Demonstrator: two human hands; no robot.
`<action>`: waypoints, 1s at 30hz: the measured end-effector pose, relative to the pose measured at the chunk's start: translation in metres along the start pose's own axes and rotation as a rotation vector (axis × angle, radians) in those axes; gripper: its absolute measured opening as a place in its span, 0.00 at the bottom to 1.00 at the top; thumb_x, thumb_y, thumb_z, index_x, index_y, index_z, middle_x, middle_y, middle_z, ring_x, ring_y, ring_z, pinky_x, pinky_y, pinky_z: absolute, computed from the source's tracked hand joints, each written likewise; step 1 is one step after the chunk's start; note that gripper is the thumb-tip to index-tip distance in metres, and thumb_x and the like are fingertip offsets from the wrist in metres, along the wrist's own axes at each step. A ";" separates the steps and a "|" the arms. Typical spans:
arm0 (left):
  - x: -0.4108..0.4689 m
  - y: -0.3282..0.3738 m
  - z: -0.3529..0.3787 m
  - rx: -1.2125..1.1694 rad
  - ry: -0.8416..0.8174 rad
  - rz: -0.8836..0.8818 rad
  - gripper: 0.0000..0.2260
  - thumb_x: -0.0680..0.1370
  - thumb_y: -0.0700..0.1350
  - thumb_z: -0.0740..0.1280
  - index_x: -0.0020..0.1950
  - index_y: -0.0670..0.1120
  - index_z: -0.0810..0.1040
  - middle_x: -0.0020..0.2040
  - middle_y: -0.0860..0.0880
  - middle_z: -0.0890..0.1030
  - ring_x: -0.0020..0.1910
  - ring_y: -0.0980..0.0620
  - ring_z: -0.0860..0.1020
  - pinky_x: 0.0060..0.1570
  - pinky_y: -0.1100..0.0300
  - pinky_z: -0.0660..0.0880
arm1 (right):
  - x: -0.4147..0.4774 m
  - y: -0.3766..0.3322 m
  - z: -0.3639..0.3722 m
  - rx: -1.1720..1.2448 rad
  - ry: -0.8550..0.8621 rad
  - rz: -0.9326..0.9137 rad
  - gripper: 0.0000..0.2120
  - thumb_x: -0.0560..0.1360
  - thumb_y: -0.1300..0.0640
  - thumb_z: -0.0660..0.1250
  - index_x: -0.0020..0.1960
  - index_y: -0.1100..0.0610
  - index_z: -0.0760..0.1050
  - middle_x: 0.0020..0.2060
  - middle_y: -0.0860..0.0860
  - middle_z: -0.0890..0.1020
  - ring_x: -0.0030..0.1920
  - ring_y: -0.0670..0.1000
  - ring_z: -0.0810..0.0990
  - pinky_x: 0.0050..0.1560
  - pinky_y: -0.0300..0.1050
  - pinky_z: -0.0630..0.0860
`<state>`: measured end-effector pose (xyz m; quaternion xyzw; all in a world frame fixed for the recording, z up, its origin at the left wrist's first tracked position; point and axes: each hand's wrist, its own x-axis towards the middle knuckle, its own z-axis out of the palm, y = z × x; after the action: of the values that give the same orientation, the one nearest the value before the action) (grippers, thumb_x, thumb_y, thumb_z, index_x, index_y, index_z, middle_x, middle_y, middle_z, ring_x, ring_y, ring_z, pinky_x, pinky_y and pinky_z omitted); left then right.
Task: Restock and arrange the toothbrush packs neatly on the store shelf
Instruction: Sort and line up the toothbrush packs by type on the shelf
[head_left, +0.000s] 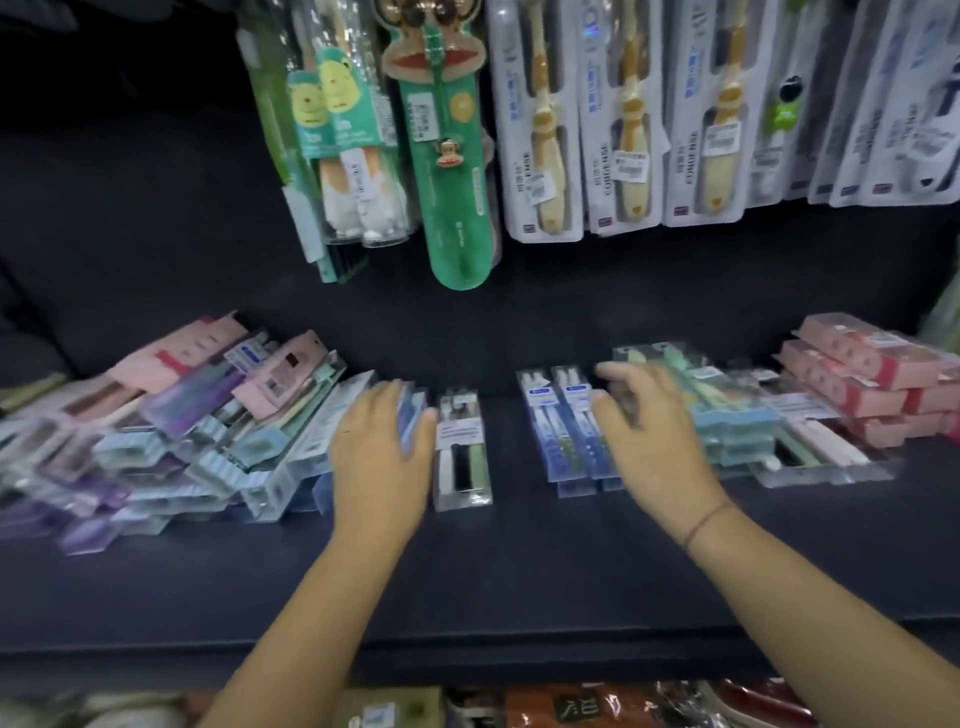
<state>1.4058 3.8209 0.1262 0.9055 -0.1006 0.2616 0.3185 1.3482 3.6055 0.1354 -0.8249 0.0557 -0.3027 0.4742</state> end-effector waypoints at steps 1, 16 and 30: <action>-0.001 -0.024 -0.010 0.072 0.094 -0.026 0.22 0.81 0.51 0.62 0.70 0.40 0.72 0.68 0.40 0.73 0.68 0.39 0.70 0.66 0.43 0.66 | -0.003 -0.007 0.022 0.053 -0.102 0.019 0.14 0.79 0.57 0.64 0.64 0.56 0.74 0.60 0.48 0.72 0.62 0.48 0.74 0.66 0.43 0.68; 0.005 -0.105 -0.005 0.691 0.084 -0.040 0.18 0.76 0.59 0.66 0.52 0.45 0.80 0.42 0.47 0.84 0.50 0.42 0.77 0.45 0.50 0.62 | 0.006 -0.045 0.173 0.248 -0.513 0.329 0.15 0.80 0.60 0.61 0.62 0.68 0.75 0.57 0.62 0.80 0.61 0.59 0.78 0.68 0.55 0.70; 0.003 -0.057 -0.038 -0.788 0.396 -0.665 0.16 0.80 0.51 0.66 0.55 0.37 0.79 0.33 0.49 0.76 0.29 0.56 0.74 0.28 0.74 0.69 | 0.000 -0.055 0.152 0.393 -0.592 0.323 0.11 0.81 0.48 0.61 0.60 0.51 0.75 0.54 0.48 0.81 0.54 0.45 0.81 0.61 0.44 0.74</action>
<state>1.4127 3.8892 0.1235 0.6341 0.1622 0.2550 0.7117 1.4213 3.7496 0.1241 -0.7505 -0.0136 0.0221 0.6604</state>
